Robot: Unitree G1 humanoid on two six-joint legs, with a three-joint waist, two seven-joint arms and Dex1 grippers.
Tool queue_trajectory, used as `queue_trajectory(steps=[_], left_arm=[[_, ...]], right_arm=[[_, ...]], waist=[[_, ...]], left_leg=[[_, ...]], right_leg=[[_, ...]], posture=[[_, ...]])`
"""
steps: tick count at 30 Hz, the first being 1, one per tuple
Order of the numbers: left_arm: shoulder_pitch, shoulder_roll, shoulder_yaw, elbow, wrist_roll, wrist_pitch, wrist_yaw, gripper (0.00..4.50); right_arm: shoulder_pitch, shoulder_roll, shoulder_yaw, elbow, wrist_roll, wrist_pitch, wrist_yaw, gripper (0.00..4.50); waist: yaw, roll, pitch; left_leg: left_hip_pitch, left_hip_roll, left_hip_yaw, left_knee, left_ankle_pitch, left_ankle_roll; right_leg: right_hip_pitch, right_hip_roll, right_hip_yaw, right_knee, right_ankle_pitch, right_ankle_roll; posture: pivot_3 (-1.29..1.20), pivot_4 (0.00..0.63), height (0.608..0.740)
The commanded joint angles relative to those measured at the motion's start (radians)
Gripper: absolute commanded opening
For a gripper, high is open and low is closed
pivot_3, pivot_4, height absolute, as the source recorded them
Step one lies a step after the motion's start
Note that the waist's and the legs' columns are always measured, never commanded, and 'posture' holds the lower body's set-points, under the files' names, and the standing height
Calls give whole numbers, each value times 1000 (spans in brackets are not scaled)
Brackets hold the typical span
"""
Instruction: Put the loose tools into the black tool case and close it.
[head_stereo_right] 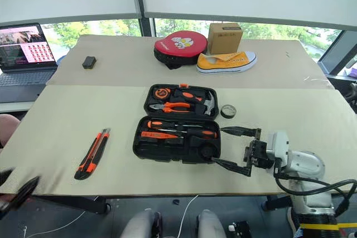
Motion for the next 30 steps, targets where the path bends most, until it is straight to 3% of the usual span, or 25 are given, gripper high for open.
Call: queue_trajectory(steps=[1,4,10,11,12,16,21,26,28,30], left_arm=[[54,-15,25,-30,-28,-34,11,4461],[52,-7,-18,-132,-85,37,41,4461],[-96,52,-245,-390,-126,333,300,4461],[-122,61,-278,-415,-117,384,350,4461],[-159,61,-319,-434,-104,420,400,4461],[-273,56,-468,-468,-25,550,577,4461],[-333,41,-601,-456,18,640,655,4461],[-338,41,-625,-458,40,678,684,2971],[-335,44,-619,-462,45,646,667,2118],[-340,56,-605,-466,45,588,629,1715]], right_arm=[[12,-11,-2,-68,55,67,-17,4500],[9,-3,1,-77,49,48,-11,4500],[-21,18,14,-54,35,25,0,4500],[-28,19,16,-48,34,25,3,4500],[-35,22,19,-40,32,22,7,4500],[-61,33,31,-15,26,10,18,4500],[-70,32,34,1,35,13,31,4500],[-64,32,31,-8,38,18,31,4500],[-62,32,31,-6,37,15,33,4500],[-59,32,31,-4,35,12,35,4500]], waist=[[11,0,0],[23,-1,0],[23,-2,-1],[18,-2,-1],[12,-2,-1],[-4,-2,-1],[-8,-2,-1],[-2,1,-1],[-1,2,-1],[1,2,-1]], left_leg=[[0,-1,0,0,0,0],[-1,-1,2,0,-5,-8],[0,-2,4,0,-5,-7],[0,-2,4,0,-3,-6],[1,-2,3,0,1,1],[4,-1,3,-1,0,1],[5,0,2,-2,0,0],[7,-1,3,-3,-1,0],[7,-1,3,-3,-1,0],[7,-1,4,-3,-1,0]], right_leg=[[-4,-2,-1,0,-2,-3],[-5,-8,-5,0,-5,-8],[-3,-8,-4,0,-4,-7],[2,-6,-3,1,-1,-1],[4,-5,-3,0,1,2],[6,-1,-1,0,1,2],[7,1,0,0,1,2],[8,-1,0,0,1,2],[8,-2,0,-1,1,2],[8,-4,0,-1,1,1]], posture=[[0,150,740],[0,150,740],[0,150,740],[0,150,740],[0,150,740],[0,150,740],[0,150,740],[0,150,740],[0,150,740],[0,150,740]])
